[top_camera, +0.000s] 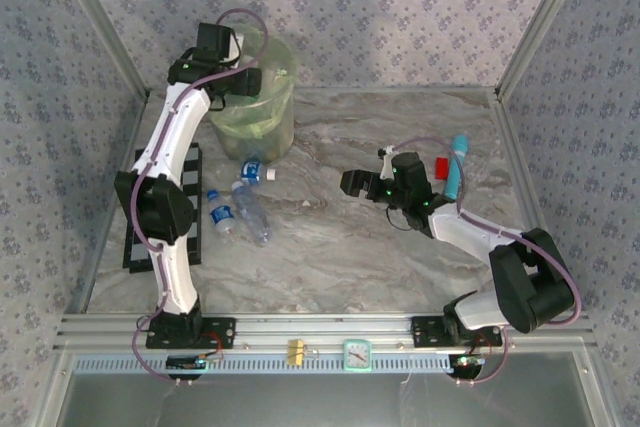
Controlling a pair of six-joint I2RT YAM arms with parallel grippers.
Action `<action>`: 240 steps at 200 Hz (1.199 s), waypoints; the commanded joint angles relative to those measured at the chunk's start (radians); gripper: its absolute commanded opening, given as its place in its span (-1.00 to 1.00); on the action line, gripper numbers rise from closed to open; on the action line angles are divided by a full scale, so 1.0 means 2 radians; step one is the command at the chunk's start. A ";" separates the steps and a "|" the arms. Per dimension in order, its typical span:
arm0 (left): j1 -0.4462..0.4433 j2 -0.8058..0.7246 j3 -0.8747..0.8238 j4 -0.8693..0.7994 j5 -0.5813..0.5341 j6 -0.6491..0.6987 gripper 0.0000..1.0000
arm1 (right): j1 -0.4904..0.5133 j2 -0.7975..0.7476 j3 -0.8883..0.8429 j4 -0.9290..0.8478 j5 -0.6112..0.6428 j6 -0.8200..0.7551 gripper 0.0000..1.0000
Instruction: Put the plastic bottles in the bin
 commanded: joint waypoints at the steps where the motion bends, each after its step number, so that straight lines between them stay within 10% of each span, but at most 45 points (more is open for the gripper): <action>1: 0.005 -0.041 0.015 0.007 -0.010 -0.007 0.90 | 0.003 -0.010 0.010 -0.009 0.010 -0.008 0.99; 57: 0.006 -0.164 -0.106 0.096 0.011 -0.050 1.00 | 0.003 -0.001 0.011 0.000 0.003 -0.009 1.00; 159: 0.006 -0.434 -0.567 0.201 -0.008 -0.215 1.00 | 0.007 0.040 0.040 0.009 0.004 -0.001 0.99; 240: -0.005 -0.491 -0.773 0.212 -0.002 -0.365 0.93 | 0.021 0.085 0.077 0.009 -0.014 0.011 0.99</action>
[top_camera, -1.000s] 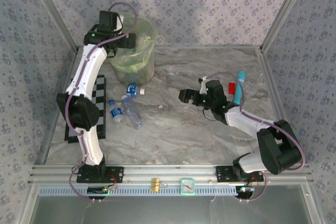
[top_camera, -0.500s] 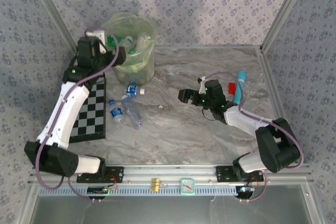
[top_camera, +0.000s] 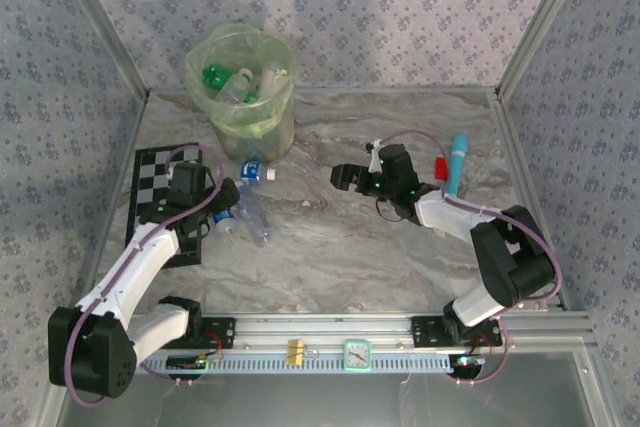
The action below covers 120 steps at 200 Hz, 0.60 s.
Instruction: Put the plastic bottles in the bin
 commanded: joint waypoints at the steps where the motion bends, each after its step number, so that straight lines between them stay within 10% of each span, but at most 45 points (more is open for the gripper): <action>1: -0.008 -0.008 -0.025 0.023 0.003 -0.054 0.93 | 0.006 0.006 0.020 0.002 -0.009 0.005 0.99; 120: -0.043 0.081 -0.061 0.079 -0.006 -0.075 0.69 | 0.009 0.001 0.015 -0.008 -0.002 0.004 0.99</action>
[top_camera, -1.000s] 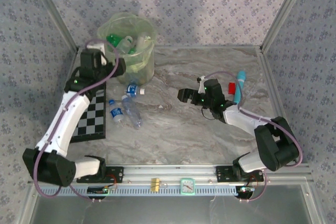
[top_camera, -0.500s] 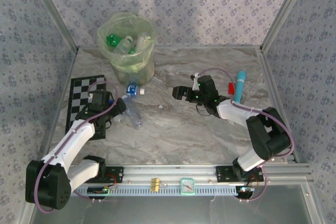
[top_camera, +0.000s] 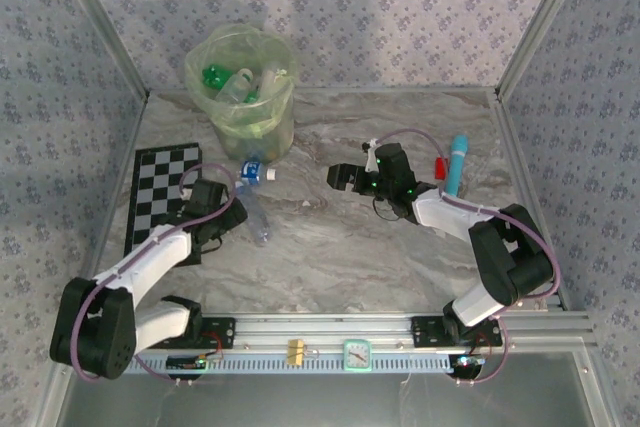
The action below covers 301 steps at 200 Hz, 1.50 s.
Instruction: Put the plastic bottles in the bin
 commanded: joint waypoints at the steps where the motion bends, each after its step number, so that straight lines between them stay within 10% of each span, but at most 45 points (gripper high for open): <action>1: -0.006 0.021 -0.003 0.028 -0.007 -0.008 0.69 | 0.003 -0.003 0.008 -0.005 -0.001 0.004 1.00; 124: -0.021 0.059 -0.004 0.048 -0.023 -0.011 -0.05 | 0.002 -0.013 -0.002 -0.010 0.007 0.001 1.00; 201: -0.056 -0.053 0.021 0.099 0.020 0.051 -0.12 | -0.013 -0.029 0.040 -0.055 -0.027 0.007 1.00; 301: -0.139 -0.021 0.148 0.164 0.121 0.236 -0.14 | -0.008 -0.074 0.086 -0.095 -0.058 -0.003 1.00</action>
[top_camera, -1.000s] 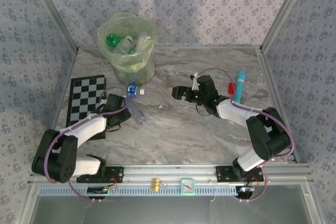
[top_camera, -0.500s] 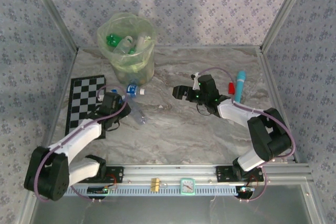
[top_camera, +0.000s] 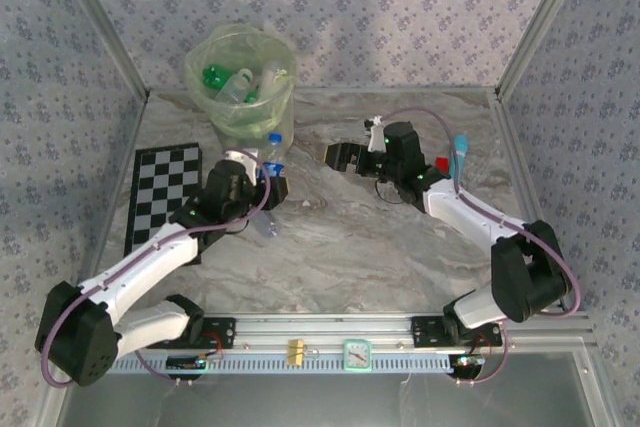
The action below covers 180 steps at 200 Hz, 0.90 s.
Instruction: Put the plastic bottles in the bin
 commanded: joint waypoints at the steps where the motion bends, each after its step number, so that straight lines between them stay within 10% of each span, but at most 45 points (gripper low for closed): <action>1: -0.002 0.006 0.059 0.024 0.035 0.077 -0.14 | 0.002 -0.020 0.009 -0.024 -0.003 -0.007 1.00; 93: 0.016 0.124 0.338 -0.072 0.001 0.255 -0.15 | 0.005 -0.038 -0.001 -0.024 0.005 -0.008 0.99; 180: 0.147 0.288 0.542 -0.207 0.006 0.214 -0.17 | 0.011 -0.055 -0.008 -0.030 0.011 -0.027 1.00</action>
